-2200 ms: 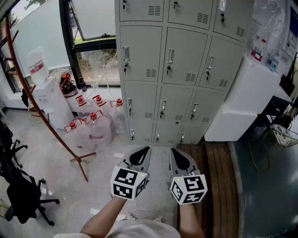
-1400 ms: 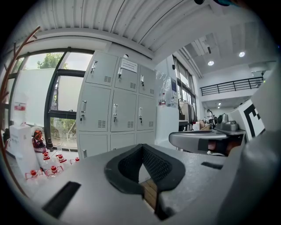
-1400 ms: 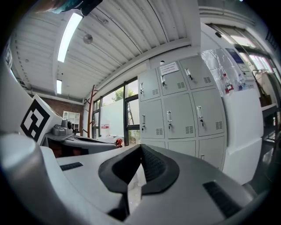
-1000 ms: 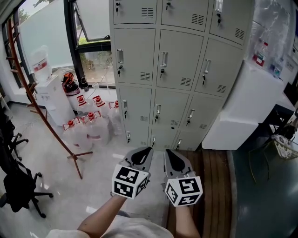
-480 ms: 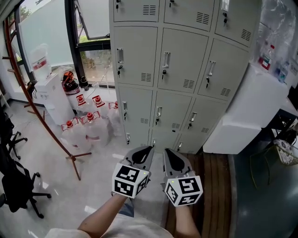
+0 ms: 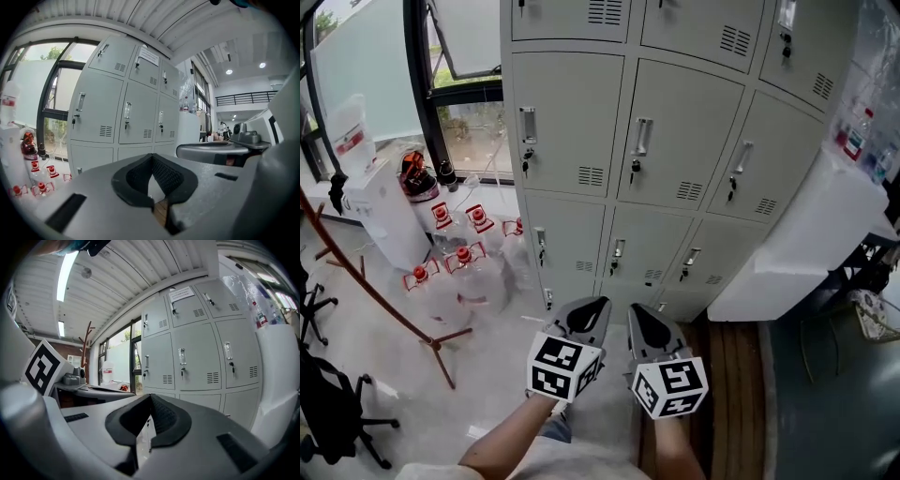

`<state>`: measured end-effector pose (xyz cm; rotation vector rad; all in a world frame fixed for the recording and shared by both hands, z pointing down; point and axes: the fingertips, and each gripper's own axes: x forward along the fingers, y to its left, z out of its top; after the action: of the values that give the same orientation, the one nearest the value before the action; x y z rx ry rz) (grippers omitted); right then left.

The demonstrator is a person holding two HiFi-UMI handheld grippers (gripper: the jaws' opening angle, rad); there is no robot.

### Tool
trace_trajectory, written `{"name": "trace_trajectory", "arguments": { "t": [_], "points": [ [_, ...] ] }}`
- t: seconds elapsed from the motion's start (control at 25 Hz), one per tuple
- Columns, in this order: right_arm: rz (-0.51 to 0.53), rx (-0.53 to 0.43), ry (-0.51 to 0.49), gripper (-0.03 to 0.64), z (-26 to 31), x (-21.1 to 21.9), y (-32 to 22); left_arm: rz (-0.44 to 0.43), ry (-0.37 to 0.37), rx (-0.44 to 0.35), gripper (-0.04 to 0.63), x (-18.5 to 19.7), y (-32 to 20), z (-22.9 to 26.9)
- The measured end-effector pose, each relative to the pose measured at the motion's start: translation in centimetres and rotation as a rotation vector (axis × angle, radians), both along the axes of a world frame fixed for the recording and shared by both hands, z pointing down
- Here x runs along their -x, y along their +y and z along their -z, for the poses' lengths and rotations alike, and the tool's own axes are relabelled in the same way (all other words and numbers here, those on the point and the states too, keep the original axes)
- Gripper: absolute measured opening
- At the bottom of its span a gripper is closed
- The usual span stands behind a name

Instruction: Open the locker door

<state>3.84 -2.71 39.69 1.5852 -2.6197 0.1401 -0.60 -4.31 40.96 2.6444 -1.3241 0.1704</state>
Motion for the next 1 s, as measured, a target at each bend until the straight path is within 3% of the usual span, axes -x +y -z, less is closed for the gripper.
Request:
{"name": "trace_trajectory", "arguments": {
  "t": [0.52,1.0],
  "points": [
    [-0.079,0.019,0.019,0.003,0.7,3.7,-14.3,-0.108,0.017,0.009,0.006,2.9,-14.3,0.8],
    [-0.129,-0.016,0.002,0.005,2.8,5.0,-21.6,-0.163,0.026,-0.007,0.006,4.5,-21.5,2.1]
  ]
}}
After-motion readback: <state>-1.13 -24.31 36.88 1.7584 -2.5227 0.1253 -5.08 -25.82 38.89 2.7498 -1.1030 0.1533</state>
